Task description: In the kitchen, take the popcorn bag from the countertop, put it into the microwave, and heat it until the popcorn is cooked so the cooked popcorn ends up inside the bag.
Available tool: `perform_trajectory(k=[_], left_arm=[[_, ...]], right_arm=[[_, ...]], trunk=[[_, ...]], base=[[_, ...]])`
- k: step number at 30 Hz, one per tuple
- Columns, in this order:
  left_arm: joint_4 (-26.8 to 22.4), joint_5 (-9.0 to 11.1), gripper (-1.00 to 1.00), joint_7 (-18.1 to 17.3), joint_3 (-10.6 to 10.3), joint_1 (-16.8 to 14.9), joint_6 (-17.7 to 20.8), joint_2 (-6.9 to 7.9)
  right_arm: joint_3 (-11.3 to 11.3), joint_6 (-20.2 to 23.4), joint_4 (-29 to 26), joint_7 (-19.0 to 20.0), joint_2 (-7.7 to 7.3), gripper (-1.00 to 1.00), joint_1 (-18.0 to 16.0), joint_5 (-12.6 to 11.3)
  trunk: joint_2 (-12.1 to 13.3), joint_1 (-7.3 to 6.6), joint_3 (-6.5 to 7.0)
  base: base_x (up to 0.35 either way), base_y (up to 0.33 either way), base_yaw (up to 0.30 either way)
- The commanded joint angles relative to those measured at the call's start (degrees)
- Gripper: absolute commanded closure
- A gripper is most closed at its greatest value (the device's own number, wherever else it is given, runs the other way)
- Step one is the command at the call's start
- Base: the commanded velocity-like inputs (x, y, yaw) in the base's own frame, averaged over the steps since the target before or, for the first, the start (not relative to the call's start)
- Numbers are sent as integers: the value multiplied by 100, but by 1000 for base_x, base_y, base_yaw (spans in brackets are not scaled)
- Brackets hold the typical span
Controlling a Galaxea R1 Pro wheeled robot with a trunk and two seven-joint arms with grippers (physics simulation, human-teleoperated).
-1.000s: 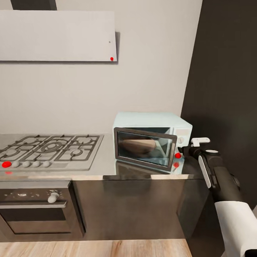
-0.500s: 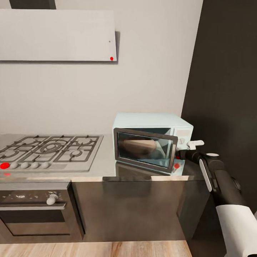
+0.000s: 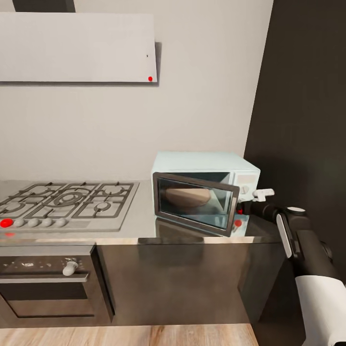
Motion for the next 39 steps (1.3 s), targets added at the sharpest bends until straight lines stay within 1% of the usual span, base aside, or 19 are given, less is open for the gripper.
perform_trajectory(k=[1, 4, 11, 20, 23, 26, 29, 33, 39], left_arm=[[3, 15, -100, 9, 5, -3, -17, -1], [3, 14, -100, 6, 5, -3, -17, -1], [6, 9, -100, 9, 2, -3, -20, -9], [6, 15, -100, 12, 5, -3, -18, -10], [6, 14, -100, 12, 5, -3, -20, -10], [5, 15, -100, 12, 5, -3, -19, -2], [4, 15, -100, 12, 5, -3, -20, -1], [-3, 15, -100, 12, 8, -3, -17, -1], [-3, 15, -100, 12, 13, -3, -18, -10]], right_arm=[[554, 56, -9, 169, 3, -100, -5, -96], [555, 61, -9, 303, 1, -100, -6, -90], [555, 65, -9, 332, 0, -100, -3, -69], [572, 65, -3, 332, -2, -100, -4, -68], [574, 65, -5, 332, 7, -100, -5, -68], [596, 61, 20, 340, 49, -100, -3, -81], [605, 46, 176, 342, 71, -100, -3, -108], [606, -49, 233, 349, 85, -100, -3, -120], [605, -58, 237, 350, 80, -100, -4, -120]], trunk=[[-3, 0, -5], [-3, 0, -5], [-3, 0, -5], [-3, 0, -5], [-3, 0, -5], [-3, 0, -5], [-3, 0, -5], [-3, 0, -5], [-3, 0, -5]], base=[[0, 0, 0], [0, 0, 0], [-14, 0, 0], [-299, 0, 0], [-163, 0, 0], [-18, 0, 0], [-3, 0, 0], [0, 0, 0], [0, 99, 0]])
